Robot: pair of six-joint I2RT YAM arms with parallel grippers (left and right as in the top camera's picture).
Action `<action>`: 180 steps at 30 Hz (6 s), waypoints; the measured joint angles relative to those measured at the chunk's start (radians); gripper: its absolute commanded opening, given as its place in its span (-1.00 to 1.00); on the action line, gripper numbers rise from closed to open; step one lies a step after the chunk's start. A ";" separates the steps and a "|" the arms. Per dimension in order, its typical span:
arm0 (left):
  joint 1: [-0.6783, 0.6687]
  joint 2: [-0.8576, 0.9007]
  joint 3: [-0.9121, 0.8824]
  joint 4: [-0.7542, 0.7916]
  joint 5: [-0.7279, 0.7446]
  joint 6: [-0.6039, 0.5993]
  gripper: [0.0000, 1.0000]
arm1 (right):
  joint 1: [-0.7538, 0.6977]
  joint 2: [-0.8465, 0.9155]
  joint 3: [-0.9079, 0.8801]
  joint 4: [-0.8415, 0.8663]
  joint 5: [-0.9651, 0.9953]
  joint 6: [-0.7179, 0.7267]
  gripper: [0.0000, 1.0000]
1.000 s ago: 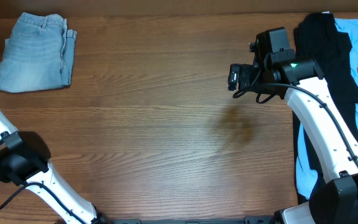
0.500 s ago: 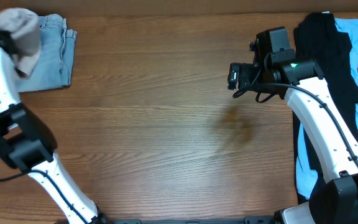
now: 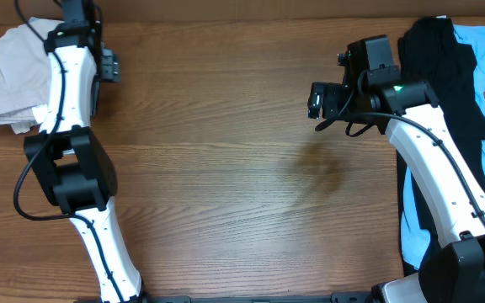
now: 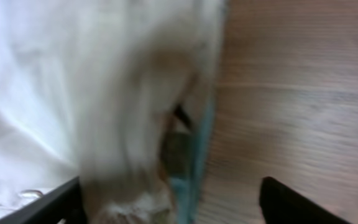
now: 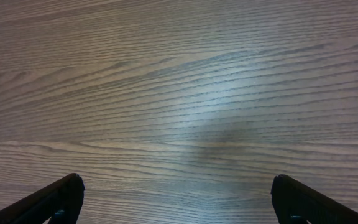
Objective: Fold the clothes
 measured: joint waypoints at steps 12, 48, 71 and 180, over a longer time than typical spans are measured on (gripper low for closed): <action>0.066 -0.066 0.143 -0.084 0.267 -0.158 1.00 | 0.000 0.000 0.000 -0.030 0.000 0.000 1.00; 0.288 0.097 0.196 -0.037 0.267 -0.232 0.99 | 0.000 0.000 0.083 -0.089 0.000 -0.019 1.00; 0.169 -0.431 0.248 -0.364 0.291 -0.311 0.99 | 0.000 -0.519 0.458 -0.501 0.045 -0.026 1.00; -0.145 -1.561 -1.374 0.435 0.420 -0.336 1.00 | -0.071 -1.638 -1.476 0.907 -0.020 -0.078 1.00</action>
